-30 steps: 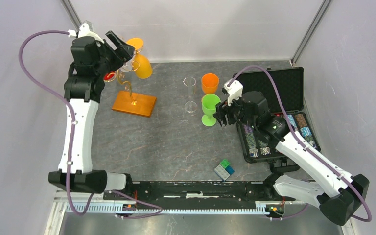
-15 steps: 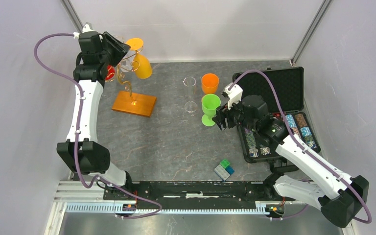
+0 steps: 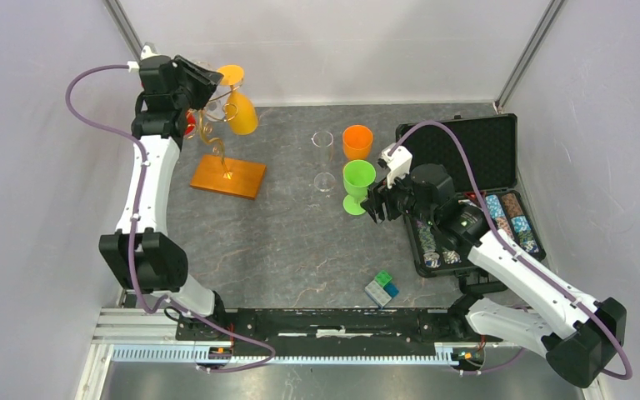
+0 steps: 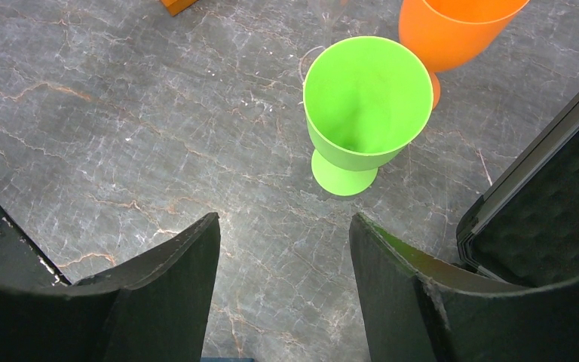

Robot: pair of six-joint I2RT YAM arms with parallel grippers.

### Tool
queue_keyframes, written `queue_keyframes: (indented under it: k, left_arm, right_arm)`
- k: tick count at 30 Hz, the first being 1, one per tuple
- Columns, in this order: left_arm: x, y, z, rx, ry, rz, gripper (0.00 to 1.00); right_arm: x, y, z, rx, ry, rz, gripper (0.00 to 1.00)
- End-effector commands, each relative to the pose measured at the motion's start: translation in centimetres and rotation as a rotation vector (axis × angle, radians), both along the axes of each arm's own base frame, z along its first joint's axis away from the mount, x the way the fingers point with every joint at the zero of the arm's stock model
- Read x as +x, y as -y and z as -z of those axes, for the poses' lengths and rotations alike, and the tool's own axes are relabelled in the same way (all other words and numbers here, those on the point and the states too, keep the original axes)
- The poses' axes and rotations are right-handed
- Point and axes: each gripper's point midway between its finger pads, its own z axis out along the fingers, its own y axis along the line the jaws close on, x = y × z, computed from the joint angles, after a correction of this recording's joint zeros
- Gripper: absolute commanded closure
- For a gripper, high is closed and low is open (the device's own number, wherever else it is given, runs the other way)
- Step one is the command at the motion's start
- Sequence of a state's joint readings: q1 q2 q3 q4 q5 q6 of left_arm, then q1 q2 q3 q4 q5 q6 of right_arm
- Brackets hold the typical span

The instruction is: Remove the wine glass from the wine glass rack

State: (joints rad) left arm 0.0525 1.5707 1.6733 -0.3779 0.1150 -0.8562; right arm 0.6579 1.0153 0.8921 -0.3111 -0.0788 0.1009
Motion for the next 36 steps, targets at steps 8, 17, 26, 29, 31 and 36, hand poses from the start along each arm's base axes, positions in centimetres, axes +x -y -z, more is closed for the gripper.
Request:
queue_keyframes:
  k: [8, 17, 26, 29, 31, 36]
  left_arm:
    - [2.1, 0.4, -0.9, -0.199, 0.051, 0.02, 0.73]
    - [1.3, 0.3, -2.1, -0.305, 0.091, 0.051, 0.97]
    - [0.6, 1.0, -4.1, -0.409, 0.159, 0.121, 0.98]
    - [0.4, 1.6, -5.0, -0.457, 0.187, 0.158, 0.98]
    - [0.3, 1.9, -5.3, -0.477, 0.199, 0.182, 0.98]
    - [0.0, 2.9, -5.5, -0.531, 0.199, 0.24, 0.98]
  right_arm:
    - [0.1, -0.1, -0.5, 0.031, 0.013, 0.005, 0.32]
    - [0.0, 0.0, -0.4, 0.029, 0.014, 0.005, 0.33]
    - [0.1, -0.2, -0.1, 0.032, 0.009, 0.003, 0.33]
    - [0.1, -0.2, -0.2, 0.033, 0.01, 0.003, 0.33]
    - [0.0, -0.1, -0.2, 0.034, 0.012, 0.004, 0.33]
    - [0.1, -0.1, -0.3, 0.037, 0.017, 0.006, 0.33]
